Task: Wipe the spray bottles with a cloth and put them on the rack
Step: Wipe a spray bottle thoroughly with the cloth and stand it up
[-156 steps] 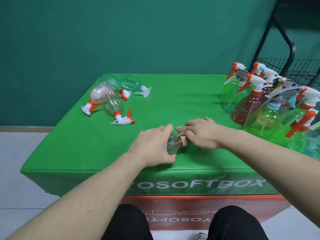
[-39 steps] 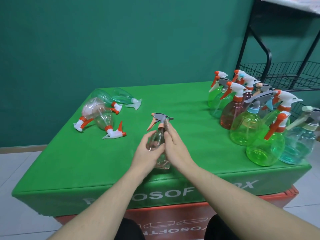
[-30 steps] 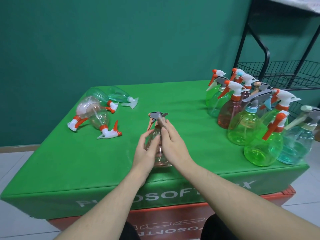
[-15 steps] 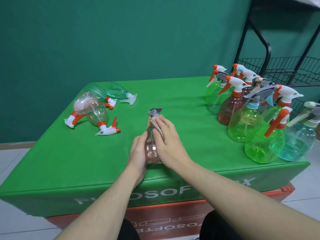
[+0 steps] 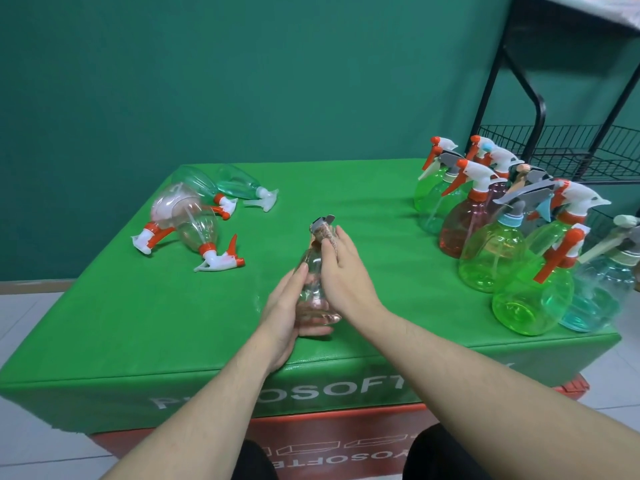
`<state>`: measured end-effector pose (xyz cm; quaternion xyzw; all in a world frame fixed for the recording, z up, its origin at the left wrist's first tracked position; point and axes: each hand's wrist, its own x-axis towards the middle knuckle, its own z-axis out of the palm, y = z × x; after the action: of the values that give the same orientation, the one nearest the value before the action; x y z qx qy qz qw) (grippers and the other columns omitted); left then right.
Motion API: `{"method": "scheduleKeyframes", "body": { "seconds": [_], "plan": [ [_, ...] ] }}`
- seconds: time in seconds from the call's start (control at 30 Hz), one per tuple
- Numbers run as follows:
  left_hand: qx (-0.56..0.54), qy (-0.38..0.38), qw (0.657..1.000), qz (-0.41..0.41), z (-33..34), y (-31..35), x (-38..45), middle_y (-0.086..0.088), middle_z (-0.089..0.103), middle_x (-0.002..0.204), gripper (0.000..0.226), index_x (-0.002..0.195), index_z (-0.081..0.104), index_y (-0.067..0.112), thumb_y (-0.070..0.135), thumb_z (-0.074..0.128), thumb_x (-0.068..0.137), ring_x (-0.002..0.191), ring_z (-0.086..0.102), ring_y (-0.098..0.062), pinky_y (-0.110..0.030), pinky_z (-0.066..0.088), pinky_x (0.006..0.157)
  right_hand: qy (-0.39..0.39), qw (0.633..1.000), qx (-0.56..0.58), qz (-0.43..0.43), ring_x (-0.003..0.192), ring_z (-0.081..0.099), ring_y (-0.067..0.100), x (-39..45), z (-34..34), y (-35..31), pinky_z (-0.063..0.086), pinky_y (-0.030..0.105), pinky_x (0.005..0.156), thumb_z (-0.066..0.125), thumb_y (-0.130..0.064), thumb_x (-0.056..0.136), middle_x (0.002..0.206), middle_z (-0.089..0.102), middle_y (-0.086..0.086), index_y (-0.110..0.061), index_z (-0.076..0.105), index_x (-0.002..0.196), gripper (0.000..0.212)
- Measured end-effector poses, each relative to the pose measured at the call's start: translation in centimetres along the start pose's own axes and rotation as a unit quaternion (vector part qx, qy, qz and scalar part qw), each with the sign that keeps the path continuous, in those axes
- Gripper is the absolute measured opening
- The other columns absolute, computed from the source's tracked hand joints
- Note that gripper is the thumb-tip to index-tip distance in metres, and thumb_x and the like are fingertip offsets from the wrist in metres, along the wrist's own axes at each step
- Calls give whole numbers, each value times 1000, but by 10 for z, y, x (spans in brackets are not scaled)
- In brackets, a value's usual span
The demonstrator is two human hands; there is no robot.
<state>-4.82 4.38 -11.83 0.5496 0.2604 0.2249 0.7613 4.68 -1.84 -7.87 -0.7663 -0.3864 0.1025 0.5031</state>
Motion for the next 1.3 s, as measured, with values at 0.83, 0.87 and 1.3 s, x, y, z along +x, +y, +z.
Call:
{"method": "scheduleKeyframes", "body": {
  "seconds": [0.83,0.87,1.3],
  "plan": [
    [-80,46,996,20,-3,-8,4,-7,76,117,42,137,61,23,43,41,107,93,77,-22,-40,60,62,-23,975,-82,-206,142,32,4,-15,7,21,16,23,122,22,-39,106,147,52,5,-13,64,129,55],
    [-78,47,996,19,-5,-9,5,-7,77,112,43,137,60,21,44,40,107,89,77,-20,-39,59,60,-19,973,-83,-213,141,31,2,-18,7,22,15,23,123,20,-37,106,147,51,5,-13,64,129,55],
    [-125,69,989,31,-5,-11,10,-17,70,129,65,142,54,13,58,61,96,120,68,-35,-49,53,104,8,923,-144,-357,149,30,34,-56,9,56,28,45,122,64,-18,97,149,51,8,-11,68,124,28]
  ]
}}
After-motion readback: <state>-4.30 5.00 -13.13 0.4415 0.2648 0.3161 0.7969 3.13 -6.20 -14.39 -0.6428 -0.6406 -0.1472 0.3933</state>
